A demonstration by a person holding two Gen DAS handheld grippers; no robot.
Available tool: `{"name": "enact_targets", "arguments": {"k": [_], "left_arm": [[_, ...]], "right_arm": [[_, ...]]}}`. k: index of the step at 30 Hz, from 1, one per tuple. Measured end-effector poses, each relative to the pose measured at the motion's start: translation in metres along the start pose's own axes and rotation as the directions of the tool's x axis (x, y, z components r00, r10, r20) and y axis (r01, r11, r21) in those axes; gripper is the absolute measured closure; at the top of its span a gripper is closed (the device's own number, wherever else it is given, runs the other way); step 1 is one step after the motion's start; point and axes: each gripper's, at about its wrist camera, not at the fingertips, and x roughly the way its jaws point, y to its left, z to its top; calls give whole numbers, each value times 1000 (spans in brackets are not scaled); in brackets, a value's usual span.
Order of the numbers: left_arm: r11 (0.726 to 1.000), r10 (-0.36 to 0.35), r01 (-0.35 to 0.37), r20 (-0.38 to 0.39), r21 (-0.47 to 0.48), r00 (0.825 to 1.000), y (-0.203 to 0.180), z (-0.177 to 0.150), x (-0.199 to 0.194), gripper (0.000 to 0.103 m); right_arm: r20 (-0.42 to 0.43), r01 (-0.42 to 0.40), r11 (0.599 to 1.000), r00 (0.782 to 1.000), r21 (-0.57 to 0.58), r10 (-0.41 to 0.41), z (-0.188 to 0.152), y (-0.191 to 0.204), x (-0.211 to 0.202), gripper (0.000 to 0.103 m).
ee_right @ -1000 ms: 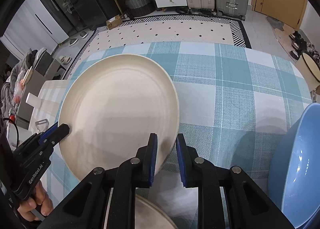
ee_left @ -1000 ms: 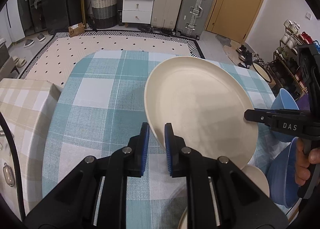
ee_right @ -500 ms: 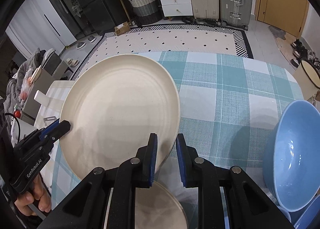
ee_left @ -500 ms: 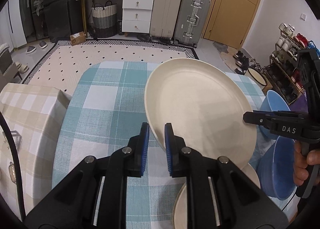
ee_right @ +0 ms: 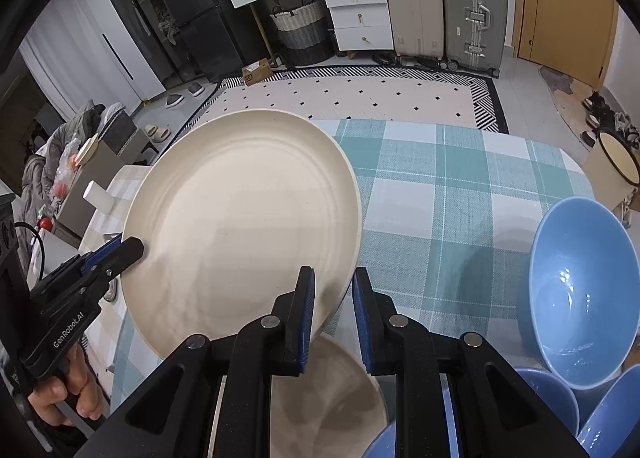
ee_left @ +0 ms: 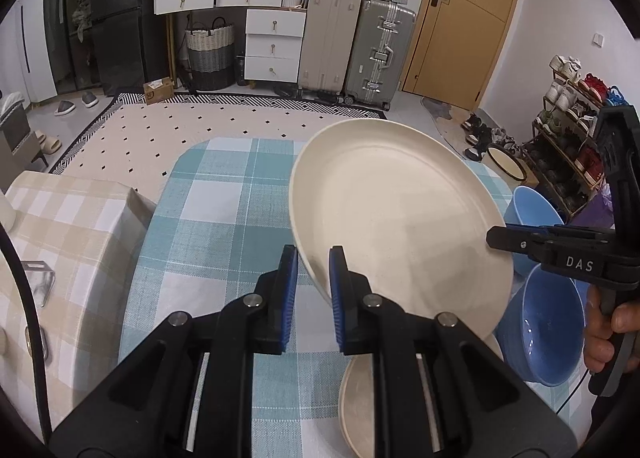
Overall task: Organize plates and bowls
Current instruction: 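Lift the cream plate with both grippers and carry it over the plate stack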
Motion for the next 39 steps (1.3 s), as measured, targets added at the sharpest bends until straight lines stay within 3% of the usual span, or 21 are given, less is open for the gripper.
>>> {"name": "enact_targets", "arguments": {"k": [22, 39], "left_arm": [[1000, -4, 4, 25, 22, 1000, -11, -41, -56, 90], [999, -13, 12, 19, 39, 1000, -19, -65, -73, 90]], "right_arm": [[64, -21, 998, 998, -52, 25, -48, 12, -32, 83], [89, -37, 998, 995, -53, 42, -82, 16, -47, 83]]}}
